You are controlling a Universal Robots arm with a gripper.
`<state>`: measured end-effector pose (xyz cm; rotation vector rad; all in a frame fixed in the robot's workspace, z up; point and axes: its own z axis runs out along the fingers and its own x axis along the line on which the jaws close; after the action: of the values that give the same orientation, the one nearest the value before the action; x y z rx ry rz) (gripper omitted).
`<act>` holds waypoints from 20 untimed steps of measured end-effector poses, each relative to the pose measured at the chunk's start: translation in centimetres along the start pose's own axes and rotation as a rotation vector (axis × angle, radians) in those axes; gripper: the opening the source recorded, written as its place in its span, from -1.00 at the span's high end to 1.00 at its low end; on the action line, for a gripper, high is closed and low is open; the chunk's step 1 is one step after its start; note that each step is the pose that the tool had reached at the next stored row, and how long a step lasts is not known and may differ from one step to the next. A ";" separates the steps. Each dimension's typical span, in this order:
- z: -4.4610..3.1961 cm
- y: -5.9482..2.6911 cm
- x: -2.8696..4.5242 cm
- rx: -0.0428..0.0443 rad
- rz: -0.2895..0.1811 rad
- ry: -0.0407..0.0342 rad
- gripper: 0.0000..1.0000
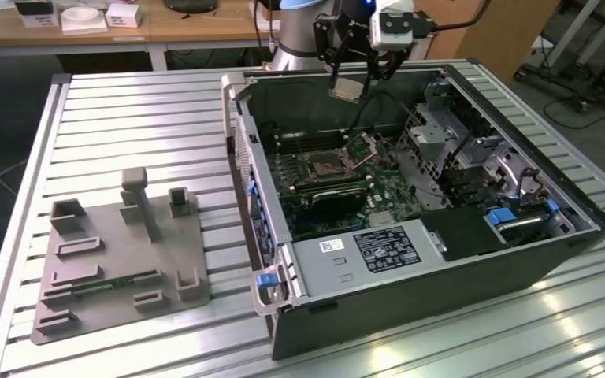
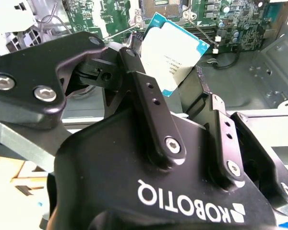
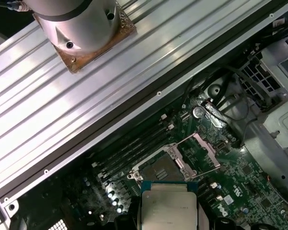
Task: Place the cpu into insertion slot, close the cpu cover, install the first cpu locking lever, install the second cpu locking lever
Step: 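Place the cpu into insertion slot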
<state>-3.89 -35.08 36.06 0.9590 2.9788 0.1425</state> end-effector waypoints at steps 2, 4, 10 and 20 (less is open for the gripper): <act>0.00 0.00 0.00 -0.0001 0.007 -0.0006 -0.08; 0.01 0.00 0.00 -0.0002 0.009 -0.0009 -0.08; 0.01 0.00 0.00 -0.0005 0.019 -0.0017 -0.08; 0.01 0.00 0.00 -0.0005 0.021 -0.0019 -0.08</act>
<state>-3.89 -35.08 36.05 0.9901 2.9676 0.1425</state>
